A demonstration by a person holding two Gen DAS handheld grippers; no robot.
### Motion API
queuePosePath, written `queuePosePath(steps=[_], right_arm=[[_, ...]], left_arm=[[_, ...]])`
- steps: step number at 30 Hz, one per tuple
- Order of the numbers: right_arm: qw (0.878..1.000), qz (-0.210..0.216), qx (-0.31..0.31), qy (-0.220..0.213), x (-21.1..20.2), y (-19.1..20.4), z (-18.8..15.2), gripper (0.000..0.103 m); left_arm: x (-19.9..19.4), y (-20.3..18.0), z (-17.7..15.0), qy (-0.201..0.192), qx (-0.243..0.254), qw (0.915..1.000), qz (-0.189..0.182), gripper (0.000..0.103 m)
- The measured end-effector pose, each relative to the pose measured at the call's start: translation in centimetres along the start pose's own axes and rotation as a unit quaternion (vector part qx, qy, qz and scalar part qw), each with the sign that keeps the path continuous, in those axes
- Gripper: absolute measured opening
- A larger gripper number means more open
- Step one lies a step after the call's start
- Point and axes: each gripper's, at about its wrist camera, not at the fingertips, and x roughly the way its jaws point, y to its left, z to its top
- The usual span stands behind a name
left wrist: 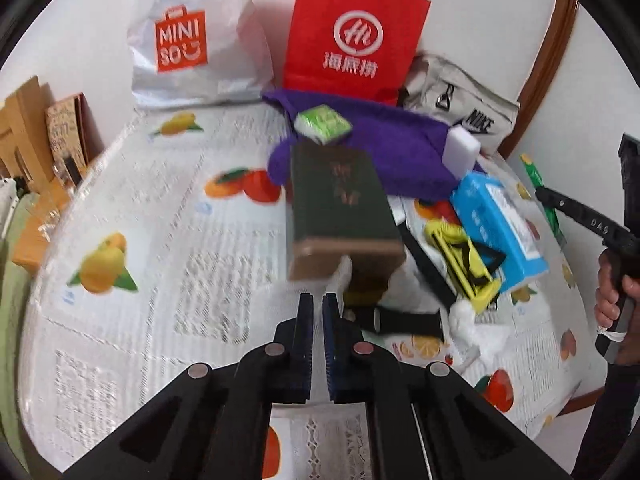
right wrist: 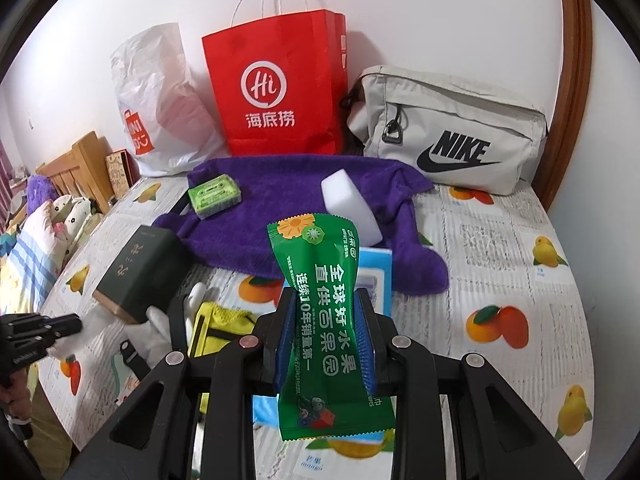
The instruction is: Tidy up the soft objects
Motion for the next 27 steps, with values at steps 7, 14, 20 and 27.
queuePosePath(steps=[7, 14, 20, 27], right_arm=[[1.000, -0.004, -0.006, -0.011, 0.8, -0.9, 2.2, 0.028], [1.000, 0.001, -0.006, -0.013, 2.0, -1.3, 3.5, 0.028], [1.000, 0.004, -0.008, -0.005, 2.6, -0.7, 3.0, 0.028], [1.000, 0.008, -0.012, 0.009, 2.7, 0.5, 1.3, 0.028]], left_arm=[[-1.5, -0.4, 2.9, -0.032, 0.006, 0.9995, -0.001, 0.006], [-0.7, 0.0, 3.8, -0.023, 0.009, 0.9994, 0.026, 0.005], [1.5, 2.3, 0.3, 0.037, -0.019, 0.9975, 0.057, 0.024], [1.6, 3.2, -3.0, 0.032, -0.006, 0.9957, 0.086, 0.074]])
